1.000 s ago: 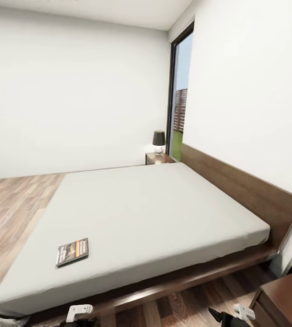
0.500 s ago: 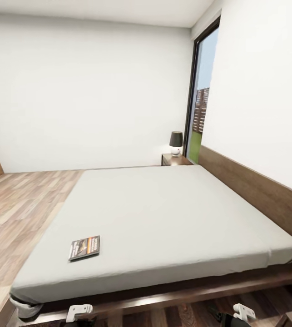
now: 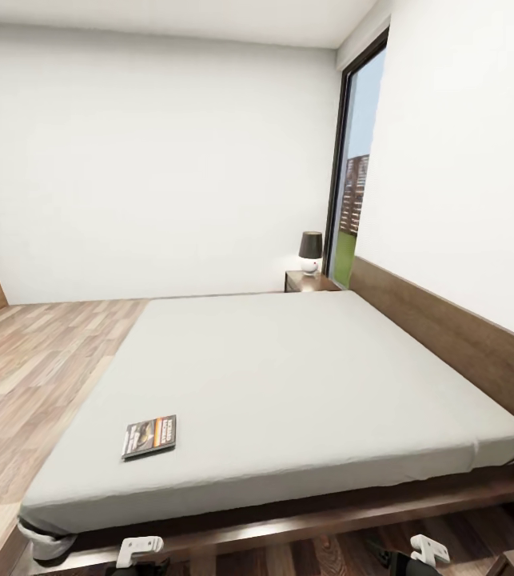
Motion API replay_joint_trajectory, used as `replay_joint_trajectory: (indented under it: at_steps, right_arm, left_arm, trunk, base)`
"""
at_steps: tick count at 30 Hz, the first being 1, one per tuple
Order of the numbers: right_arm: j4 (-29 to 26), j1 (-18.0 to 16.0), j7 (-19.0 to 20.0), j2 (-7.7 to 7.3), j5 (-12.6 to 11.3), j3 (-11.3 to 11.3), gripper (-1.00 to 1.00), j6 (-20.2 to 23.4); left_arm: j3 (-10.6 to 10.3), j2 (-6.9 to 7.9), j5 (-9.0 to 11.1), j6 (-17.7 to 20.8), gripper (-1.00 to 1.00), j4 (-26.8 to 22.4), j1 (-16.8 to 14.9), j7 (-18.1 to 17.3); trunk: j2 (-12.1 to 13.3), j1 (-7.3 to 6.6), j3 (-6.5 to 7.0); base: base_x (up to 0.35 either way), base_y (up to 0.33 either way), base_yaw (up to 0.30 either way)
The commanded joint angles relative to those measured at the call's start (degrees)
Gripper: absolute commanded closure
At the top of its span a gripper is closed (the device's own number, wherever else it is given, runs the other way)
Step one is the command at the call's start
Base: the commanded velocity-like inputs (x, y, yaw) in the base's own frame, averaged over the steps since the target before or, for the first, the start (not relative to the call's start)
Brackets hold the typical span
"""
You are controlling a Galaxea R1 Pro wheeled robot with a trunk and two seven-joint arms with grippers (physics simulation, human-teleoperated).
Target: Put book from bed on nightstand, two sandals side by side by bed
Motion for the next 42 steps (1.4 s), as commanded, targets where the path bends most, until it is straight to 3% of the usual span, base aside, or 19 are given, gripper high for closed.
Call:
replay_joint_trajectory:
  at_steps: [1,8,30,42]
  right_arm:
    - [0.1,-0.1,0.3,0.0,0.3,-0.5,-1.0,-0.2]
    - [0.1,-0.1,0.3,0.0,0.4,-0.5,-1.0,-0.2]
    - [0.1,0.0,0.3,0.0,0.4,-0.5,-1.0,-0.2]
    - [0.1,0.0,-0.1,0.0,0.3,-0.5,-1.0,-0.2]
  left_arm:
    - [-0.5,0.02,0.6,-0.2,-1.0,0.1,0.0,-0.2]
    - [-0.5,0.02,0.6,-0.2,-1.0,0.1,0.0,-0.2]
    - [-0.5,0.02,0.6,-0.2,-1.0,0.1,0.0,-0.2]
    - [-0.5,0.02,0.6,-0.2,-1.0,0.1,0.0,-0.2]
  trunk:
    - [0.0,0.0,-0.06]
    - [0.0,0.0,-0.06]
    - [0.0,0.0,-0.06]
    - [0.0,0.0,-0.06]
  base:
    - [0.0,0.0,0.0]
    - [0.0,0.0,0.047]
    - [0.0,0.0,0.264]
    - [0.0,0.0,0.03]
